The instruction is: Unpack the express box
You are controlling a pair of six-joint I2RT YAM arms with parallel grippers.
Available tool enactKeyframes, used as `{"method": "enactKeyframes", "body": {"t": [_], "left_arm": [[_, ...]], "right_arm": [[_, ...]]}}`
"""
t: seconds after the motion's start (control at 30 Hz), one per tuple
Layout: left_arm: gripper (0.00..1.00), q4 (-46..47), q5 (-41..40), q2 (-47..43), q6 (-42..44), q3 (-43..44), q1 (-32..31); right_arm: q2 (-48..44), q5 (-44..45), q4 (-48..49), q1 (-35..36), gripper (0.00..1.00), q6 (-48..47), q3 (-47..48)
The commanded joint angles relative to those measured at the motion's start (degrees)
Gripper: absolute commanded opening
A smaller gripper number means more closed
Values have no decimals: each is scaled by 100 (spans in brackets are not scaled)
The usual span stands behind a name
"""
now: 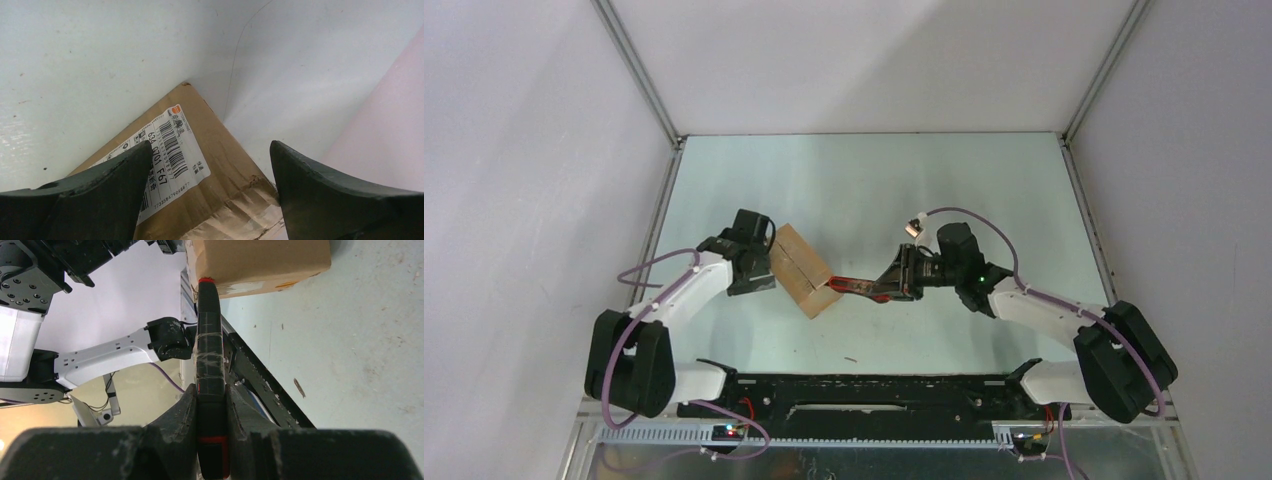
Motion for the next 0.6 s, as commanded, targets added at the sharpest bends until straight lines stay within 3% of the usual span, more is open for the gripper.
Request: {"method": "enactKeyframes", "body": {"t": [0.0, 0.13, 0.2, 0.27, 0.43, 0.57], "left_arm": [[90, -16, 369, 66, -1668, 257, -148], [89, 32, 279, -8, -1195, 371, -140], [95, -391, 8, -154, -764, 502, -74], [100, -521, -110, -346, 19, 570, 116], [100, -677, 189, -654, 2264, 794, 1004], [100, -1326, 239, -616, 3894, 1479, 1207]], "right_arm": [[-16, -496, -600, -179, 0, -424, 17], [102, -557, -476, -212, 0, -354, 20], [233, -542, -382, -217, 0, -296, 26], [259, -392, -449, -230, 0, -325, 26], [202, 115, -839, -289, 0, -487, 26], [37, 367, -1015, -293, 0, -521, 18]]}}
